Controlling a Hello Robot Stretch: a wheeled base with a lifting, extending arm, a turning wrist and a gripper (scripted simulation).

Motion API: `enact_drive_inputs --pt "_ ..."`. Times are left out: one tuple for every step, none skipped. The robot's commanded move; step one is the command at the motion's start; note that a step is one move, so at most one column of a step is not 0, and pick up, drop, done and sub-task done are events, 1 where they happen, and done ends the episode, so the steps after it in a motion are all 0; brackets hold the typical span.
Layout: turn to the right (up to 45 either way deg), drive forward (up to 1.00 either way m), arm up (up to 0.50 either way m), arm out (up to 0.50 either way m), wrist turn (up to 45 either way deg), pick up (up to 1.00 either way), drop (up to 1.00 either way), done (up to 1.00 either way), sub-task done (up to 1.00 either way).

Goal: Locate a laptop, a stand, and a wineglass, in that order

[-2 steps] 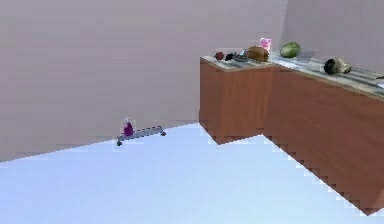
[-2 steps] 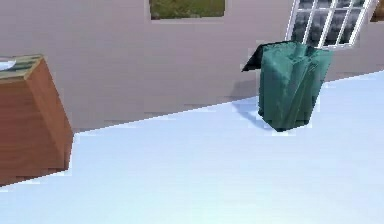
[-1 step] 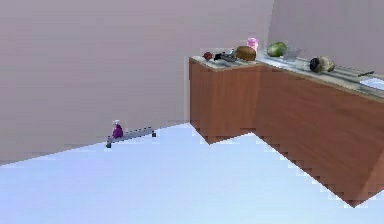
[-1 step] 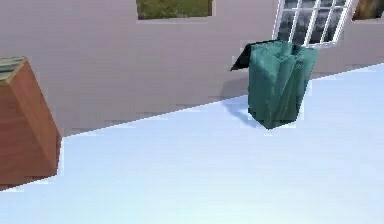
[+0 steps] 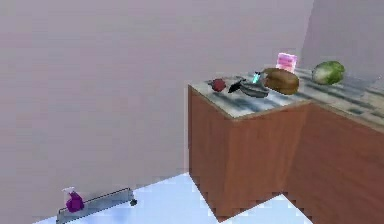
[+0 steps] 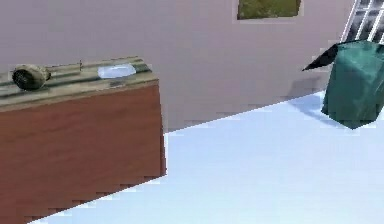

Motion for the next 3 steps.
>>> enact_drive_inputs --pt "6.0 0.00 0.00 0.00 0.0 0.00 0.00 0.00 0.00" --pt "0.0 0.50 0.00 0.00 0.0 0.00 0.00 0.00 0.00" --pt "0.0 0.00 0.00 0.00 0.0 0.00 0.00 1.00 0.00"
